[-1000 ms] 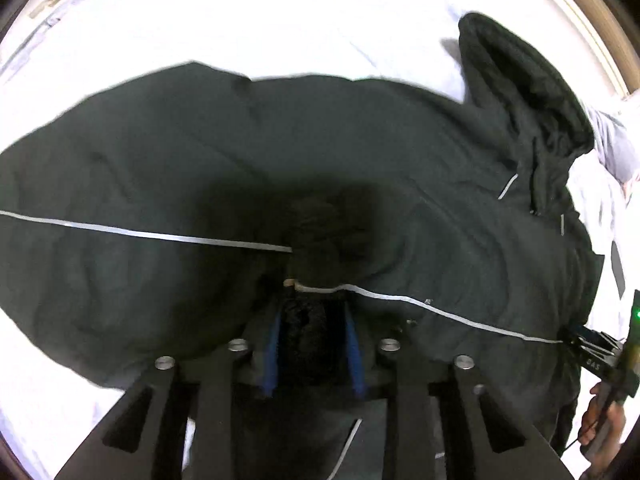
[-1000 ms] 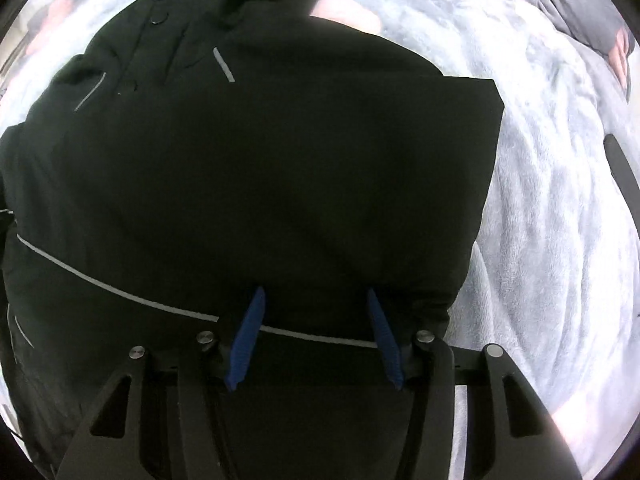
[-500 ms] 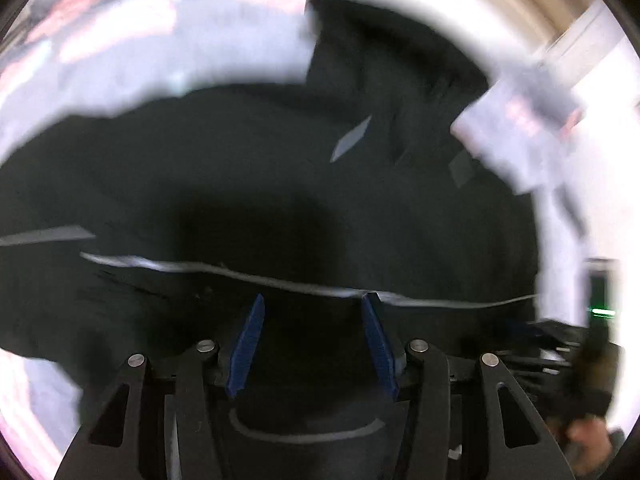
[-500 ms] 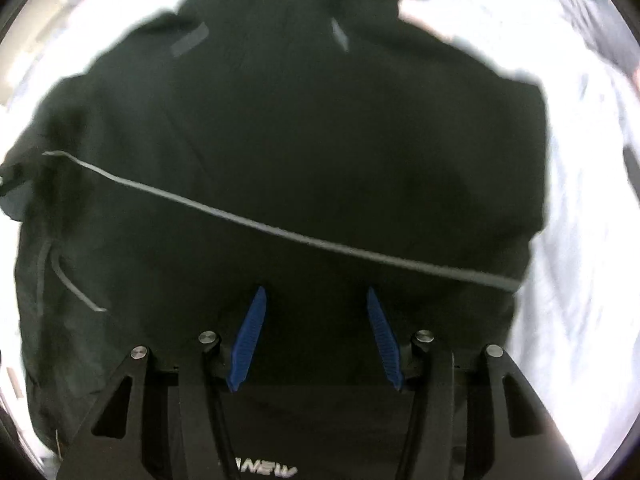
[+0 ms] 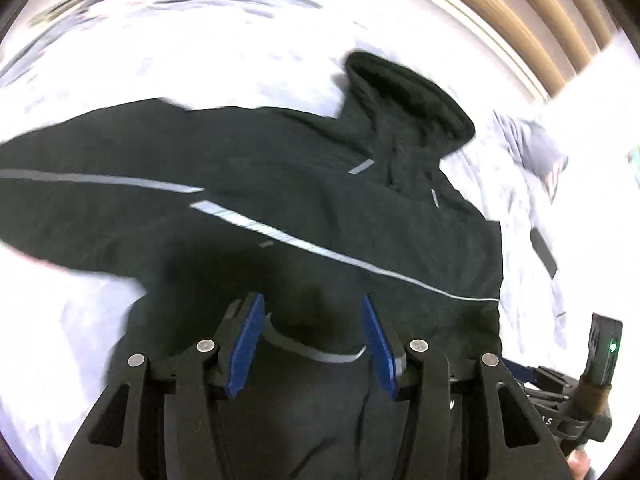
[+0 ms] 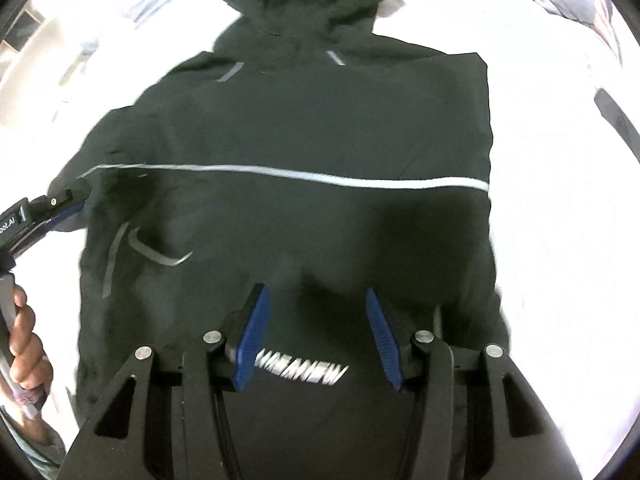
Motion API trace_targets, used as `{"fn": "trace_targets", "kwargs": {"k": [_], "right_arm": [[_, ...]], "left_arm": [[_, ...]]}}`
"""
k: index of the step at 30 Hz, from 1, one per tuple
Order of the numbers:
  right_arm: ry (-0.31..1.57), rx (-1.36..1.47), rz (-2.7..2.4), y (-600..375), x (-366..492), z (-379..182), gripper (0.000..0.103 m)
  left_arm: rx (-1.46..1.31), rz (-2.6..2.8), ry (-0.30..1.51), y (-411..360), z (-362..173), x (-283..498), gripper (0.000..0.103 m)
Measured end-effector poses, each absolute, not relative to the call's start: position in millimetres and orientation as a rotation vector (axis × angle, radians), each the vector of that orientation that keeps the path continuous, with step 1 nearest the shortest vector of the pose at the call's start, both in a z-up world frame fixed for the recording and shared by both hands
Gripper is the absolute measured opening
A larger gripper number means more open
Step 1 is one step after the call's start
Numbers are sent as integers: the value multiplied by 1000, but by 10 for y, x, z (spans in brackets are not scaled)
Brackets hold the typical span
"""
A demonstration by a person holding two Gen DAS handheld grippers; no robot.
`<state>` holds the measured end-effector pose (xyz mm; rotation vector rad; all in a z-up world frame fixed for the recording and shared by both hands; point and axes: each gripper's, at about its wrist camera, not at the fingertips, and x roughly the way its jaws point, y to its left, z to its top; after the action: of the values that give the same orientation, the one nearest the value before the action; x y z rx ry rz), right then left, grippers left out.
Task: Fold large clothes
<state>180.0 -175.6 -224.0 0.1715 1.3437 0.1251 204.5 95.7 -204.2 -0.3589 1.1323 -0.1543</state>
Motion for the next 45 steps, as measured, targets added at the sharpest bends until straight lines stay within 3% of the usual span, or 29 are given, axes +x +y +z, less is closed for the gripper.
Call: {"fn": "trace_targets", "kwargs": {"k": [12,14,17,21,27,39,41,45], "right_arm": [[1297,201,192,-512,1343,-1892,54],[1277,227,207,-269,1341,-1828,54],[1257,221,209,91,1377,-1755,54],[1265,205,191,437,1408,-1756,54],[1327,173,128,669,1475,-1897,54],[1444,64,69,924,1793,-2176,54],[1453,50,72,955,1852,-2219,54],[1474,67,72,981,1956,-2325,54]], "left_arm": [[-531,108,1072,3385,-1932,1369,53],[-570,145,1063,3855,-1932,1327,56],[-644,176,1042,4485,-1984,1341,68],[-780,198,1004,5213,-2182,1427,70],[-915,183,1027,5775,-2710,1838,70],[-967,219,1060,6067,-3510,2450,70],[-924,213,1043,6044,-3463,2522,66],[-790,199,1021,5923,-3246,2616,31]]}}
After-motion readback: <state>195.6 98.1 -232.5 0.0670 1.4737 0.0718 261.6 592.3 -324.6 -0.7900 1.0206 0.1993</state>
